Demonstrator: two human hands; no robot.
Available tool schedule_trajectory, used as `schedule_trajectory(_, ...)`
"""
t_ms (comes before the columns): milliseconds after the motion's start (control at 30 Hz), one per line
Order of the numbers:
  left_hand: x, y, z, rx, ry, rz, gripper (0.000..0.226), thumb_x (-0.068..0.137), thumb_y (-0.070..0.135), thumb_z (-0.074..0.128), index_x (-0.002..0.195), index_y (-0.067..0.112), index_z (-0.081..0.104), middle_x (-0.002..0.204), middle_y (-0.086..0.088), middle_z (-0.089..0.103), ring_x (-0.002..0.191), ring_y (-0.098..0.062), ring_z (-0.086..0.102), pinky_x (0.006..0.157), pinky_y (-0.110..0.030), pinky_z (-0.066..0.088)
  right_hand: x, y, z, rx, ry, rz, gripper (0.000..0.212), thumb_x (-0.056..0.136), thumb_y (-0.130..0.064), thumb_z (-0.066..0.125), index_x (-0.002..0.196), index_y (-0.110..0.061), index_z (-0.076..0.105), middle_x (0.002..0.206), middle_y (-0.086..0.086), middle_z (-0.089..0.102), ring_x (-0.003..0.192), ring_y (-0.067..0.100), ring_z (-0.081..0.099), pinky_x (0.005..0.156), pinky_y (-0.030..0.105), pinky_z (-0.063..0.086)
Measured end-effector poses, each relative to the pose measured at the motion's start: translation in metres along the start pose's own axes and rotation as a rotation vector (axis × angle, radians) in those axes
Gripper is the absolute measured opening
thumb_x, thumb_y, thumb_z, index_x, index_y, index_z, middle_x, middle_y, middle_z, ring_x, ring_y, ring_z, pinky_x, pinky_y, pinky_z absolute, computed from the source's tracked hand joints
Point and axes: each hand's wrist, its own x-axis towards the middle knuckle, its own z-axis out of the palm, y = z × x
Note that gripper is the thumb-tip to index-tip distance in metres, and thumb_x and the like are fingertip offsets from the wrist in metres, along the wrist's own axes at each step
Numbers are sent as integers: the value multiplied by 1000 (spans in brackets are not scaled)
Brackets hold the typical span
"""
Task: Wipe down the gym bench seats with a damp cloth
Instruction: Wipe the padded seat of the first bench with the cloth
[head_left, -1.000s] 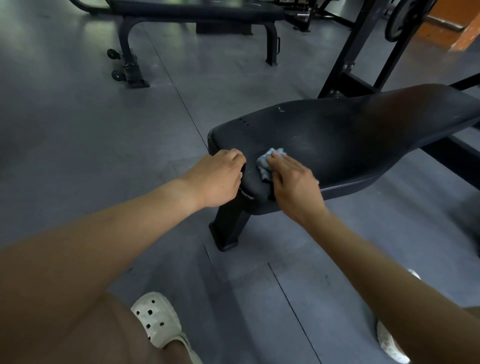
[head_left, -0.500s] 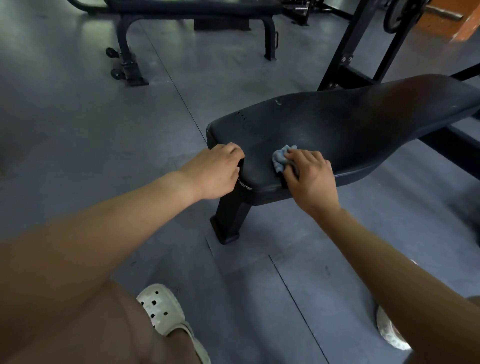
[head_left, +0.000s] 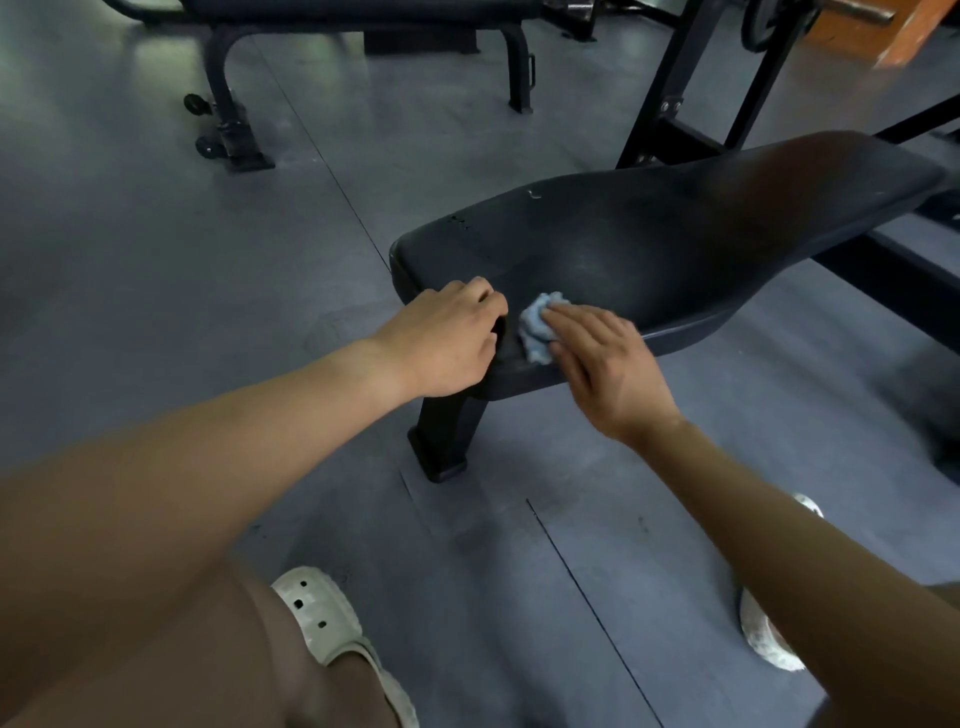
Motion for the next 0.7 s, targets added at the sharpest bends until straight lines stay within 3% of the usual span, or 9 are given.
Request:
schedule_trajectory(167,1,13,5,3,11,47,36,106,32,43,135,15,55,137,-2,53,115,-23,57,93,-45,53,-27,56,-13,-139,168,373,38,109,-29,45,139,-11,59,142,8,60,127,30,54,104,44,43)
schedule_trajectory(300,4,14,7,37,29,56,36,106,34,42,134,15,56,133,-3,55,113,-24,58,91,-46,54,-30,51,-5,-157,228,472,39,109,-25,44,138,-4,58,140,14,59,125,37,52,110,43,40)
schedule_trajectory(400,6,17,7,71,37,62,37,106,35,41,132,14,57,129,-5,55,111,-26,58,88,-47,54,-25,21,-1,-141,226,422,41,107,-25,47,137,1,58,138,18,60,122,37,51,111,42,39)
schedule_trajectory(533,9,21,7,85,38,55,38,105,35,40,132,13,55,128,-8,55,112,-29,57,87,-47,54,-26,-13,-5,-141,187,176,40,102,-14,56,136,7,57,137,21,60,121,30,46,109,42,43)
schedule_trajectory(700,7,19,7,66,14,62,39,106,36,41,136,15,54,133,-6,53,115,-27,55,91,-46,53,-29,-7,-11,-58,43,39,44,103,-16,52,144,0,53,145,12,55,120,35,51,110,36,42)
